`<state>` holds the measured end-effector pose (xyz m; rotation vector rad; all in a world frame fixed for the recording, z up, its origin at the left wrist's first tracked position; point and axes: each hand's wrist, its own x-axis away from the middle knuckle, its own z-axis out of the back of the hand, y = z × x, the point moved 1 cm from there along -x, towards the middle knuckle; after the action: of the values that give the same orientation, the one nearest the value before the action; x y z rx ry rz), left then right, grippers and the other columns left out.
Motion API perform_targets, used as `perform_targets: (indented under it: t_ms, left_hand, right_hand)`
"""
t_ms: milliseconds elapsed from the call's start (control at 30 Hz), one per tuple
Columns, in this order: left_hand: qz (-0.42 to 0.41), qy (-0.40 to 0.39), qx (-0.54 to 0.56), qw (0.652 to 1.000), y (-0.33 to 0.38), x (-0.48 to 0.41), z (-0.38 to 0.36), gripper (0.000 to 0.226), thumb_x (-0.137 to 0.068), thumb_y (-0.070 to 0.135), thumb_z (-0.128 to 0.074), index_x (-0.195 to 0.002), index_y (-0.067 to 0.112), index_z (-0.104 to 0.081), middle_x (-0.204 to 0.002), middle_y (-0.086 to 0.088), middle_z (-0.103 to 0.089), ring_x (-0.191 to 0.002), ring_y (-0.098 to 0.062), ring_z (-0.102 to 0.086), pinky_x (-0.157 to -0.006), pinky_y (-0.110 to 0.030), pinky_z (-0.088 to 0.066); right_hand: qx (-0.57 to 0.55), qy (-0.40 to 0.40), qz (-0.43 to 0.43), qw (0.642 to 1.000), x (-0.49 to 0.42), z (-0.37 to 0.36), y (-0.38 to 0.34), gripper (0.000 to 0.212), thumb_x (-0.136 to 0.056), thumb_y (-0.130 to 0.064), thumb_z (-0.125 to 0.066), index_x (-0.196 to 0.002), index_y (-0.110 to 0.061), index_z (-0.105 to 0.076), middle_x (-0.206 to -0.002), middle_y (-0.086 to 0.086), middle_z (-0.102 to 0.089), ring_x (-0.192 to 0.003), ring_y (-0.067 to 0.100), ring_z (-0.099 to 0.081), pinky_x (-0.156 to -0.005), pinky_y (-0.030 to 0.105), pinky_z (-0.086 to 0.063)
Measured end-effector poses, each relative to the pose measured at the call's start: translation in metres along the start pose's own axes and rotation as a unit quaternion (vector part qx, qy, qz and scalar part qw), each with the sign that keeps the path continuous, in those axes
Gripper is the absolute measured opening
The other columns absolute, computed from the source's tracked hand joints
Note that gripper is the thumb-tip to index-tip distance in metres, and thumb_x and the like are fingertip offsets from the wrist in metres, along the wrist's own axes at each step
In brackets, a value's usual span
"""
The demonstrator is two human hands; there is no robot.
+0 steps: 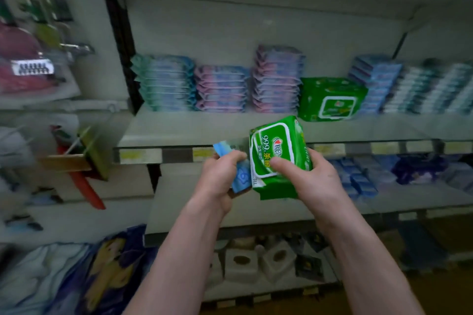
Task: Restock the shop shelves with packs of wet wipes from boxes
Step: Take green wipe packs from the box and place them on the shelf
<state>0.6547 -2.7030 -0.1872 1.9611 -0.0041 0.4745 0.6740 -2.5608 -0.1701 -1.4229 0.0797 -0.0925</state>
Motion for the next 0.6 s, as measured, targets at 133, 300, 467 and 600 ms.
perform_targets:
  t_ms: [133,300,467,600]
  left_hand:
    - [-0.008,0.026,0.033,0.999,0.031,-0.026,0.02,0.019,-0.086,-0.002,-0.054,-0.103,0.001,-0.063,-0.09,-0.023,-0.069,-0.071,-0.031,-0.066,-0.068,-0.043,-0.057]
    - [-0.028,0.048,0.047,0.997,0.062,-0.054,0.037,0.013,-0.092,-0.001,-0.053,-0.088,0.011,-0.058,-0.073,-0.015,-0.065,-0.058,-0.028,-0.063,-0.039,-0.036,-0.053]
    - [-0.061,0.108,0.042,0.991,0.078,-0.088,0.045,0.004,-0.091,0.009,-0.062,-0.092,0.008,-0.058,-0.087,-0.014,-0.064,-0.07,-0.025,-0.063,-0.042,-0.028,-0.055]
    - [-0.082,0.144,0.051,0.985,0.087,-0.108,0.049,0.011,-0.09,0.013,-0.064,-0.098,0.008,-0.058,-0.091,-0.012,-0.065,-0.074,-0.023,-0.063,-0.043,-0.025,-0.054]
  right_hand:
    - [0.014,-0.049,0.028,0.998,-0.038,-0.033,-0.015,0.034,-0.07,-0.031,-0.079,-0.098,-0.02,-0.062,-0.091,-0.002,-0.072,-0.084,0.017,-0.07,-0.083,0.041,-0.057]
    - [0.001,-0.09,0.055,0.994,-0.084,-0.063,-0.022,0.037,-0.073,-0.037,-0.077,-0.102,-0.018,-0.062,-0.093,0.001,-0.073,-0.083,0.019,-0.071,-0.083,0.041,-0.057]
    - [0.013,-0.143,0.082,0.986,-0.125,-0.073,-0.034,0.03,-0.081,-0.036,-0.073,-0.106,-0.027,-0.06,-0.096,-0.009,-0.068,-0.085,0.008,-0.065,-0.071,0.024,-0.051]
    - [0.004,-0.193,0.091,0.977,-0.146,-0.082,-0.04,0.025,-0.083,-0.034,-0.07,-0.106,-0.027,-0.063,-0.099,-0.008,-0.07,-0.088,0.01,-0.067,-0.083,0.033,-0.054]
